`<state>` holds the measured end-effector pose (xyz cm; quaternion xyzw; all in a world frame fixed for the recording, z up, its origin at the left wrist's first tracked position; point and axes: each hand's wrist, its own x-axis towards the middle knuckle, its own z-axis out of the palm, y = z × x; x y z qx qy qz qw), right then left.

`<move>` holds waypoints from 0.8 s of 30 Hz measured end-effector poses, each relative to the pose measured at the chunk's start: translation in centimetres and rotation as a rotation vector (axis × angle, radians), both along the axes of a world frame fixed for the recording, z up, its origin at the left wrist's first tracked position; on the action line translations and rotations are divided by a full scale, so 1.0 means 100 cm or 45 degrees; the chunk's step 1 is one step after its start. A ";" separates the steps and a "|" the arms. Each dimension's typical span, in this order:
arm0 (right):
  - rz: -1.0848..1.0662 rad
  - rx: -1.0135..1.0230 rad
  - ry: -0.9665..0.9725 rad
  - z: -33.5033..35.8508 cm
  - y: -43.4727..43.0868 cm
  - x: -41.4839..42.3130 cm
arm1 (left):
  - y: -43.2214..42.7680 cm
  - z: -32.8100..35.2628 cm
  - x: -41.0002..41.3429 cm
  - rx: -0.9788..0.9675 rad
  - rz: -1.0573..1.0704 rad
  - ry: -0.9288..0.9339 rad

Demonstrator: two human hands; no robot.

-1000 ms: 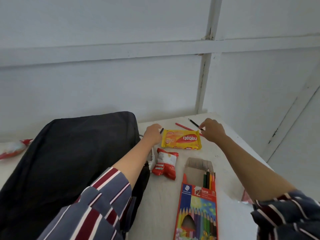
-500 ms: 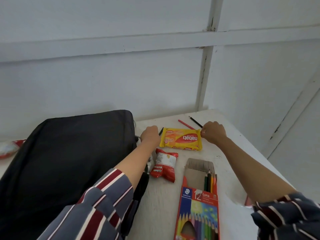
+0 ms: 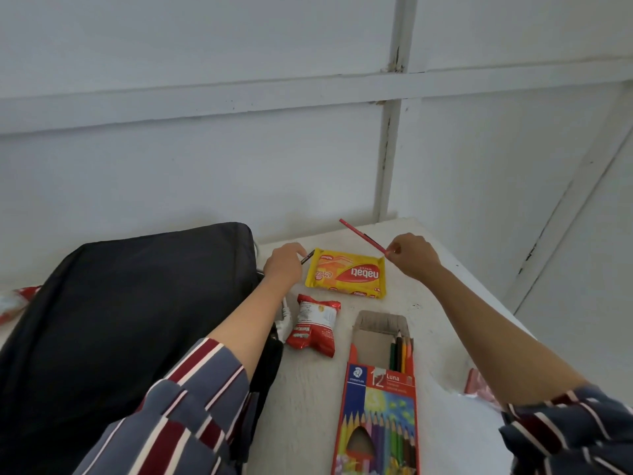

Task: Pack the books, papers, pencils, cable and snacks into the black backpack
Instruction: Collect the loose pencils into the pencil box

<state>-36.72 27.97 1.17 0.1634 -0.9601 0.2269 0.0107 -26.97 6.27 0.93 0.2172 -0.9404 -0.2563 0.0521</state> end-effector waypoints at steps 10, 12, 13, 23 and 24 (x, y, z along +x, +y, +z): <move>0.083 -0.106 -0.048 0.007 0.005 0.015 | -0.005 0.017 0.002 0.342 -0.076 0.135; 0.101 -0.133 -0.058 0.010 0.007 0.018 | -0.002 0.021 0.006 0.541 -0.085 0.195; 0.109 -0.149 -0.069 0.012 0.008 0.020 | 0.000 0.023 0.009 0.626 -0.086 0.229; 0.296 -0.390 -0.240 0.050 0.018 0.054 | 0.028 0.054 0.030 0.992 -0.212 0.264; 0.316 -0.397 -0.256 0.054 0.019 0.058 | 0.032 0.058 0.033 1.017 -0.223 0.270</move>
